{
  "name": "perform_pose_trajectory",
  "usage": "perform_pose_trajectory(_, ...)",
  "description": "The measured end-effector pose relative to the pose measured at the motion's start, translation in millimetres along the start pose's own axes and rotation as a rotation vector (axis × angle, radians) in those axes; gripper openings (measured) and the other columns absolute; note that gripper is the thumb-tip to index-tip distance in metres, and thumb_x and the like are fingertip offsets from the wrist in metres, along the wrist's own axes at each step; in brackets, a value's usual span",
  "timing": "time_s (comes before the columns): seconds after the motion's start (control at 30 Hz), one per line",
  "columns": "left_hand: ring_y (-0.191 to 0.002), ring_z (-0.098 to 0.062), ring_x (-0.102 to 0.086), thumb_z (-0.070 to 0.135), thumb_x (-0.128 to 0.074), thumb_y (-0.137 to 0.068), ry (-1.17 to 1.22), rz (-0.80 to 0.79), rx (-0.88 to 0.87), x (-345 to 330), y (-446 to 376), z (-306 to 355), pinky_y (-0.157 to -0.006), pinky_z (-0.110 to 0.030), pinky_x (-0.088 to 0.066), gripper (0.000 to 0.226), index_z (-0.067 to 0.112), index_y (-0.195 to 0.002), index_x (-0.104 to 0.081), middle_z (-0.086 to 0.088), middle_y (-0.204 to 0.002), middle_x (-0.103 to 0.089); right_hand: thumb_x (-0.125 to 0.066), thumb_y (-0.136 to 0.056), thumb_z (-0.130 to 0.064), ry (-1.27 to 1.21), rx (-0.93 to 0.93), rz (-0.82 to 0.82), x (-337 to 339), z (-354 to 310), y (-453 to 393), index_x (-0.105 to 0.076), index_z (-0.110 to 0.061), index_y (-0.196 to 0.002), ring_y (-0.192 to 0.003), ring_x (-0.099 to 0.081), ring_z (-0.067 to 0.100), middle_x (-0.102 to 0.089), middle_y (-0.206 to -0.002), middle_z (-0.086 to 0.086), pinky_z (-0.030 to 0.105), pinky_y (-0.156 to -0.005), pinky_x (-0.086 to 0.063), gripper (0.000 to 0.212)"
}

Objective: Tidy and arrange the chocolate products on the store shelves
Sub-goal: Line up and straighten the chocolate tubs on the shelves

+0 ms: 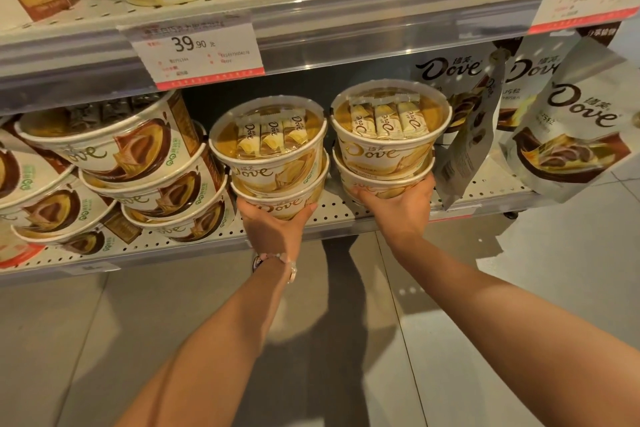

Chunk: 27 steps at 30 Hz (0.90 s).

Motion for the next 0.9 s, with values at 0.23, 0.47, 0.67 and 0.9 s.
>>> perform_pose_trajectory(0.23,-0.114,-0.027,-0.056,0.039,-0.092,-0.043,-0.004,-0.078,-0.097,0.2,-12.0,-4.5,-0.096,-0.038,-0.048,0.11,-0.002,-0.129,-0.035,-0.015,-0.125,-0.056,-0.088,-0.038,-0.055,0.033,0.077,-0.024,14.4,-4.2,-6.1,-0.034,-0.014,-0.131,-0.121,-0.051,0.02,-0.054,-0.129,0.003,0.035,-0.101,-0.043,0.116)
perform_pose_trajectory(0.47,-0.118,-0.03,-0.051,0.033,-0.093,-0.044,-0.015,-0.139,-0.13,-0.1,-19.2,-8.5,-0.101,-0.033,-0.04,0.111,-0.006,-0.129,-0.034,-0.02,-0.126,-0.053,-0.088,-0.039,-0.054,0.077,0.115,-0.03,19.1,-8.8,-9.1,-0.038,-0.012,-0.127,-0.116,-0.055,0.02,-0.058,-0.124,0.004,0.035,-0.098,-0.046,0.109)
perform_pose_trajectory(0.67,-0.119,-0.032,-0.05,0.039,-0.092,-0.043,-0.037,-0.155,-0.127,-0.6,-18.3,-8.8,-0.102,-0.043,-0.042,0.116,-0.007,-0.131,-0.032,-0.021,-0.128,-0.052,-0.089,-0.042,-0.051,0.106,0.139,-0.062,22.0,-10.5,-8.5,-0.04,-0.011,-0.125,-0.114,-0.056,0.02,-0.058,-0.122,0.004,0.035,-0.095,-0.048,0.105)
perform_pose_trajectory(0.9,-0.122,-0.031,-0.048,0.035,-0.093,-0.043,-0.033,-0.201,-0.069,-1.1,-19.7,-7.5,-0.104,-0.035,-0.038,0.117,-0.003,-0.134,-0.03,-0.019,-0.131,-0.05,-0.09,-0.045,-0.047,0.115,0.164,-0.151,21.1,-13.1,-8.1,-0.038,-0.01,-0.13,-0.117,-0.054,0.019,-0.057,-0.125,0.003,0.031,-0.097,-0.045,0.106)
Point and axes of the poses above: each hand's wrist, its own y-axis away from the middle knuckle, its own x-axis out of the back of the hand, z = x × y, the point moved 7 cm from there along -y, towards the middle knuckle
